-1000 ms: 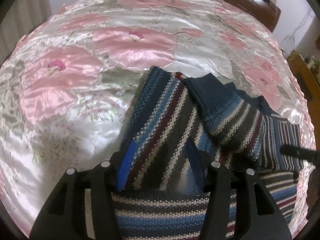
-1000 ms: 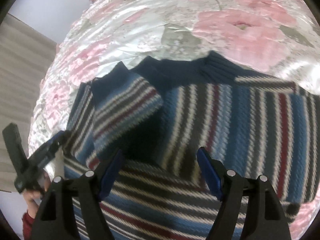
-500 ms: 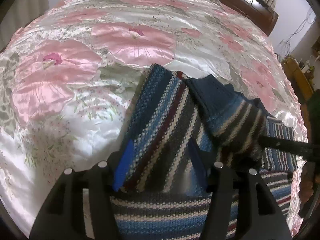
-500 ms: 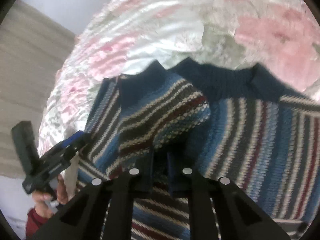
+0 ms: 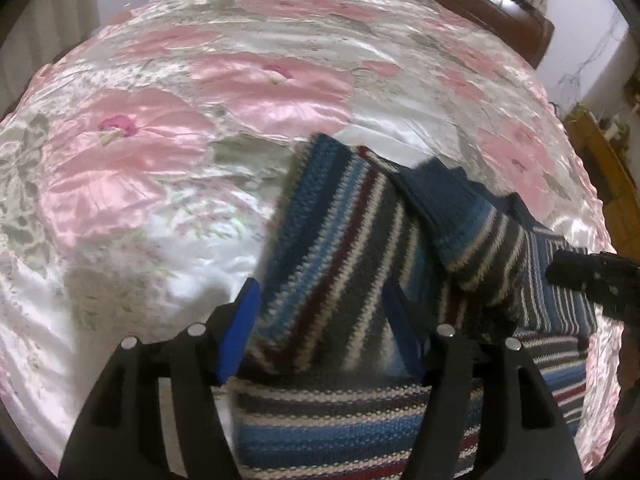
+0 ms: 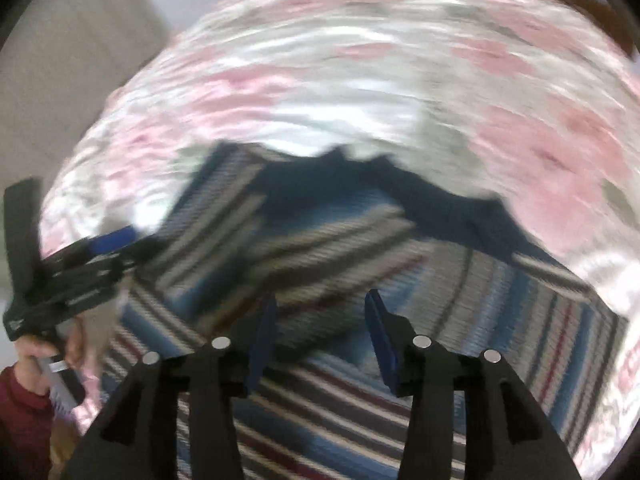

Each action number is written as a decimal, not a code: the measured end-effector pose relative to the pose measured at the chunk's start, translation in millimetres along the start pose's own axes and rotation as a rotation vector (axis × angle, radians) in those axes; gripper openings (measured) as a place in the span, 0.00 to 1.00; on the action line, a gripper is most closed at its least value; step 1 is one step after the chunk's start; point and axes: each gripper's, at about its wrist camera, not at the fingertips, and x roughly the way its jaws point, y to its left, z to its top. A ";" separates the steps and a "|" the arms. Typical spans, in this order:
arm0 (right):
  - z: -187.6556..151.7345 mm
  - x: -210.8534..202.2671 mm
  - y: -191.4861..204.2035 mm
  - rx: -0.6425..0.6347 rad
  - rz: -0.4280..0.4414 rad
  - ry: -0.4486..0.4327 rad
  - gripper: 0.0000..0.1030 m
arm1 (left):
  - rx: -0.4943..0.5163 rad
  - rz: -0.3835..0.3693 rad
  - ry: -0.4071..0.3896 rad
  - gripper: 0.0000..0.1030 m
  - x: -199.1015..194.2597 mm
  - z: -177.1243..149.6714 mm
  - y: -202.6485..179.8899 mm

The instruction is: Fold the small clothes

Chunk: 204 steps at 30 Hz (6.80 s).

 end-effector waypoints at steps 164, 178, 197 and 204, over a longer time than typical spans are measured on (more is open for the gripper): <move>-450.0 -83.0 -60.3 0.468 0.072 0.036 0.27 | -0.058 -0.061 0.348 0.20 -114.1 -301.4 2.0; -438.7 -129.1 -66.1 0.451 0.240 -0.088 0.13 | -0.049 -0.141 0.261 0.11 -153.0 -279.0 -9.4; -336.2 -141.9 -141.8 0.576 0.258 -0.145 0.10 | -0.090 -0.169 0.137 0.11 -116.6 -183.7 -16.2; -303.4 -94.5 -172.9 0.632 0.240 -0.066 0.10 | -0.159 -0.158 0.175 0.12 -70.9 -162.4 -9.4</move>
